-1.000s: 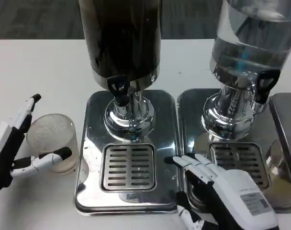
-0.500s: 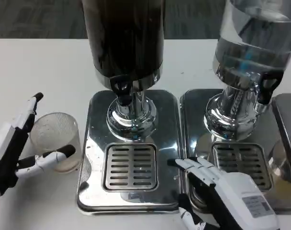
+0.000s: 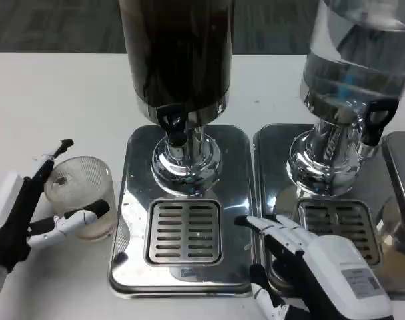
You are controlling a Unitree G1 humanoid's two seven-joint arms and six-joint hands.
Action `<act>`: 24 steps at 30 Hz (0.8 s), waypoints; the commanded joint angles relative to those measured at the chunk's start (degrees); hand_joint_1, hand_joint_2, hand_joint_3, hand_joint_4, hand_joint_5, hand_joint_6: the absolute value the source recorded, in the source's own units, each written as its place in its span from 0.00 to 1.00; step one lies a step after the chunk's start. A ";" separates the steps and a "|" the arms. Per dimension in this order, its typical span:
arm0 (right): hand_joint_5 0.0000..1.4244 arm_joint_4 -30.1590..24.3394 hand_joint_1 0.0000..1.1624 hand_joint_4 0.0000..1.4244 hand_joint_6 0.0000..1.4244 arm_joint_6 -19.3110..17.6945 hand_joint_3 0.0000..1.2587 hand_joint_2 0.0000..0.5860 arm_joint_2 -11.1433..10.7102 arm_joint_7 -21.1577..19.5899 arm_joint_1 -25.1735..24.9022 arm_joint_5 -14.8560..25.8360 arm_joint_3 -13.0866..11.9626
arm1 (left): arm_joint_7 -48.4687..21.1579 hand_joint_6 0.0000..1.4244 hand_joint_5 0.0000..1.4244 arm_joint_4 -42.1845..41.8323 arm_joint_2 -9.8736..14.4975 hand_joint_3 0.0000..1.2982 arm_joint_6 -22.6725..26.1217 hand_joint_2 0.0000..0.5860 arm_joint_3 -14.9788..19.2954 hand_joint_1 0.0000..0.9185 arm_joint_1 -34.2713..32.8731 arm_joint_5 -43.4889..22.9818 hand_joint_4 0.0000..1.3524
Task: Grasp the cup under the faucet to collect the drink, then remove the cup.
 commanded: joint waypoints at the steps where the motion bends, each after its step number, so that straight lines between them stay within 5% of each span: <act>1: 0.09 -0.69 0.44 0.13 0.17 0.27 0.15 0.98 -0.43 0.97 0.08 1.18 -0.32 | 0.60 0.44 0.36 0.31 -1.24 0.18 -0.99 0.29 -1.17 0.31 0.14 0.92 0.19; 9: 0.09 -0.74 0.44 0.13 0.15 0.26 0.14 0.98 -0.57 1.93 -0.30 2.17 -0.60 | 2.92 0.58 0.48 0.33 -1.75 0.29 -1.44 0.31 -1.30 0.33 0.43 1.10 0.30; 24: 0.09 -1.10 0.44 0.13 0.14 0.21 0.14 0.98 -0.73 3.58 -0.49 4.14 -1.55 | 4.84 0.57 0.49 -0.07 -1.94 0.29 -1.98 0.32 -1.24 0.33 1.13 1.09 0.31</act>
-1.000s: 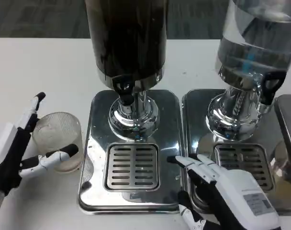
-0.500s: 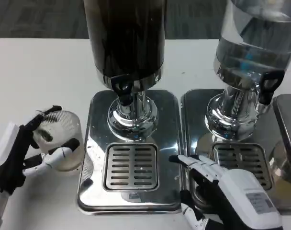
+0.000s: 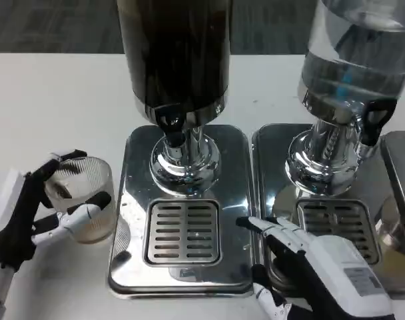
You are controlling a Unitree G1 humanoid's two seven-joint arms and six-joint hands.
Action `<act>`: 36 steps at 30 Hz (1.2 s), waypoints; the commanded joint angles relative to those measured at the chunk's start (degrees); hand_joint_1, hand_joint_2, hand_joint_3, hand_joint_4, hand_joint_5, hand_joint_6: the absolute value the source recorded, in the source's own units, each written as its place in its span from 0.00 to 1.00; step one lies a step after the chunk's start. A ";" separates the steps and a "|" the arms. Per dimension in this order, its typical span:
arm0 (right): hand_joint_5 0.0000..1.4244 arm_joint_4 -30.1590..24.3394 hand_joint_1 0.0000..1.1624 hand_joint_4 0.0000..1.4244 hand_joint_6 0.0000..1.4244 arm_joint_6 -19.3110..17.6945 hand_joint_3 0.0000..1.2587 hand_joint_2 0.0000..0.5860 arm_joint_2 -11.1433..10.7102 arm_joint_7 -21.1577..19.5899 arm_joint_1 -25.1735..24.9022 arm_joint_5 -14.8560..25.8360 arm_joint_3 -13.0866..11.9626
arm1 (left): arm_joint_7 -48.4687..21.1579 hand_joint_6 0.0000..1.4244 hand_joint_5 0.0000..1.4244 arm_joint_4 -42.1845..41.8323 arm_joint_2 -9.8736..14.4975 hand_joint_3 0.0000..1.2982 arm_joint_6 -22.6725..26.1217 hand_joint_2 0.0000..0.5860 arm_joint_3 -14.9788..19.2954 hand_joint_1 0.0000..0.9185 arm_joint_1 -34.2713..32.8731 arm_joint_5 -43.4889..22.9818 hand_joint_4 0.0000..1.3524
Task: Grasp the cup under the faucet to collect the drink, then remove the cup.
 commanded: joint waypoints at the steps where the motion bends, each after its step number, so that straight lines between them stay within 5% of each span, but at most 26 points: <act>1: 0.09 -0.91 0.44 0.13 0.14 -0.02 0.14 0.98 -0.43 0.35 -0.09 0.93 -0.71 | 0.86 0.57 0.49 -0.20 -0.30 0.29 -0.71 0.32 -0.90 0.33 1.03 1.16 0.31; 26: 0.09 -0.95 0.43 0.13 0.14 -0.75 0.13 1.00 -0.06 -0.64 0.63 1.41 -0.38 | 4.02 0.59 0.49 -11.10 3.68 0.29 -7.52 0.32 3.03 0.35 6.32 1.59 0.32; 36: 0.09 -1.42 0.43 0.13 0.14 -0.60 0.13 1.00 0.80 -1.28 1.64 1.01 -0.21 | 1.83 0.59 0.49 -12.35 2.48 0.30 -8.50 0.31 3.40 0.36 5.22 1.88 0.32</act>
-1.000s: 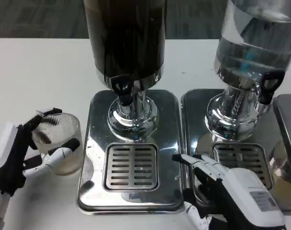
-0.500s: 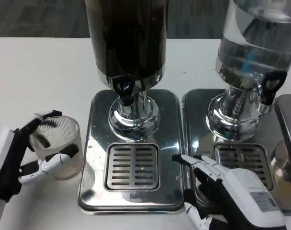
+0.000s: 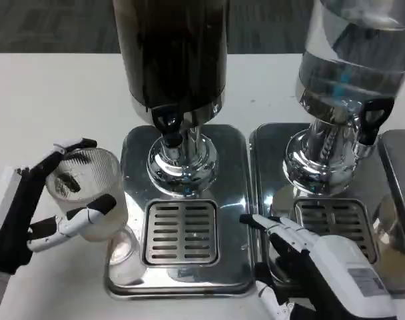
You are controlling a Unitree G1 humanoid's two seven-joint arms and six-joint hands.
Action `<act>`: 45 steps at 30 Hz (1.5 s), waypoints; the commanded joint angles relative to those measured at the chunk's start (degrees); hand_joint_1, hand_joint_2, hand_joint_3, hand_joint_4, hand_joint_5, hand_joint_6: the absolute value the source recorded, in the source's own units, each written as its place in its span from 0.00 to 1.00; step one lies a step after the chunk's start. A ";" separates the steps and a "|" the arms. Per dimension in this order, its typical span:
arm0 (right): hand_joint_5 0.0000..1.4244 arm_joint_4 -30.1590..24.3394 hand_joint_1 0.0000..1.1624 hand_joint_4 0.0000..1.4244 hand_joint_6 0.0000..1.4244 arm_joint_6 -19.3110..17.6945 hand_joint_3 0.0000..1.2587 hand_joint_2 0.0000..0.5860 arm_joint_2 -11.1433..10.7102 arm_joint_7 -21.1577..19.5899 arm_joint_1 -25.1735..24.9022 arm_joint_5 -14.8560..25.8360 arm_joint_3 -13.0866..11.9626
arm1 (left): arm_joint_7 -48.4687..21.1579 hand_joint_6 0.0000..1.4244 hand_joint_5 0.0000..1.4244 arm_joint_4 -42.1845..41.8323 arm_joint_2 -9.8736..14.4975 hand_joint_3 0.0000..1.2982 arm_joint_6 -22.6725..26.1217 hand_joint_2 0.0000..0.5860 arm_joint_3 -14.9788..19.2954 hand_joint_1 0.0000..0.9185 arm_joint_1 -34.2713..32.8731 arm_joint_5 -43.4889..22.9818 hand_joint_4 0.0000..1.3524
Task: Grasp the cup under the faucet to collect the drink, then remove the cup.
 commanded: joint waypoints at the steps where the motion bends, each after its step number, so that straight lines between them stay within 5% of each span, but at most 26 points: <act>1: 0.09 -1.18 0.43 0.13 0.14 -0.54 0.13 1.00 0.32 -1.02 0.90 -0.05 0.14 | -1.05 0.59 0.49 -0.59 -0.22 0.30 -1.50 0.31 0.28 0.36 -1.49 0.20 0.32; 20: 0.09 -2.71 0.39 0.13 0.15 0.31 0.13 0.98 1.86 -1.63 2.36 -1.14 0.35 | -5.82 0.59 0.49 2.24 -5.44 0.30 -1.89 0.32 -3.16 0.40 -6.31 1.97 0.32; 45: 0.11 -3.29 0.38 0.14 0.15 0.65 0.13 0.95 2.79 -1.60 3.51 -1.11 0.08 | -13.74 0.46 0.42 6.43 -8.02 0.24 0.62 0.31 -7.49 0.43 -11.34 2.34 0.26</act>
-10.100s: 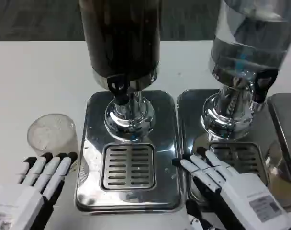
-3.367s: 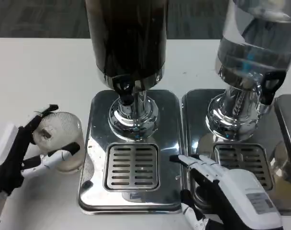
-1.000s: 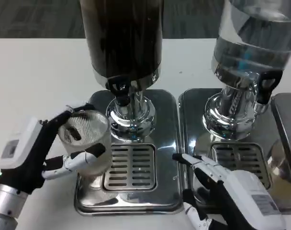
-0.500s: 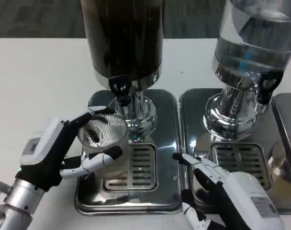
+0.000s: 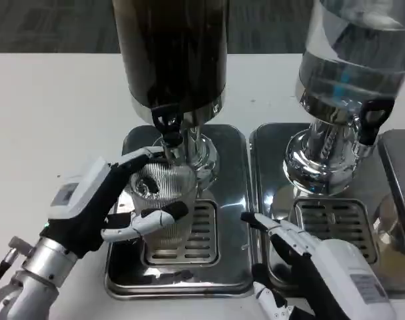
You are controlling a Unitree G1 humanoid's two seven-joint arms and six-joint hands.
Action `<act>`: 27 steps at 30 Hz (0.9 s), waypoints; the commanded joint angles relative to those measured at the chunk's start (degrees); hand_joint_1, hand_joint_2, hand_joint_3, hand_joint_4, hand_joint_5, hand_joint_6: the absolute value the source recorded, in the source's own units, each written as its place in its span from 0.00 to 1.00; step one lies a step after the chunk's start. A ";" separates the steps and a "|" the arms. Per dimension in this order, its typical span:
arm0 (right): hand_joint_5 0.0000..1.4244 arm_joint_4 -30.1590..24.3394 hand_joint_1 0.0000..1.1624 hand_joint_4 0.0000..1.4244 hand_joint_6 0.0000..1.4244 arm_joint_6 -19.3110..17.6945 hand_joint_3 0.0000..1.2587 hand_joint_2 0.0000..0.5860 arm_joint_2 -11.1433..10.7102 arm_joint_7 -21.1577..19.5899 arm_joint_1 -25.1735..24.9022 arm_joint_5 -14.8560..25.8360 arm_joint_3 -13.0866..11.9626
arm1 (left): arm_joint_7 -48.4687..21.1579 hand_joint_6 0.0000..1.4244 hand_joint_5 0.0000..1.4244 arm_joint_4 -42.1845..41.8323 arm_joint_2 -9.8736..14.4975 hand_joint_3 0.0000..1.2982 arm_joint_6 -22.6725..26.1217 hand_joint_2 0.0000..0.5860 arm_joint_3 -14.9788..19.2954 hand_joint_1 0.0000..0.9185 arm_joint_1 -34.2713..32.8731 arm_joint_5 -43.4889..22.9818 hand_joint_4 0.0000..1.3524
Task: Grasp the cup under the faucet to collect the drink, then remove the cup.
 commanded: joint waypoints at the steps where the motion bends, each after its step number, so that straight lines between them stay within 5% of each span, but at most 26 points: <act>1: 0.11 -0.57 0.38 0.14 0.15 0.30 0.13 0.95 0.25 -0.76 0.25 0.27 -0.29 | -2.34 0.44 0.41 1.31 -0.44 0.24 1.30 0.30 -1.52 0.43 -1.71 0.62 0.26; 14: 0.12 0.90 0.37 0.14 0.16 0.05 0.14 0.95 0.43 -0.64 -1.45 0.89 0.17 | -5.30 0.40 0.29 0.82 1.07 0.19 2.07 0.25 -2.21 0.42 -1.86 0.08 0.16; 22: 0.12 1.27 0.37 0.13 0.17 0.31 0.13 0.95 0.76 -0.74 -1.58 0.76 0.49 | -6.88 0.27 0.13 -1.72 2.68 0.02 -0.44 0.14 -0.68 0.50 -0.24 -1.99 0.00; 27: 0.12 1.63 0.37 0.13 0.17 0.27 0.13 0.95 0.82 -0.51 -2.15 0.96 0.66 | -8.32 0.26 0.11 -4.04 4.20 0.01 -1.44 0.09 1.41 0.44 1.50 -4.47 0.00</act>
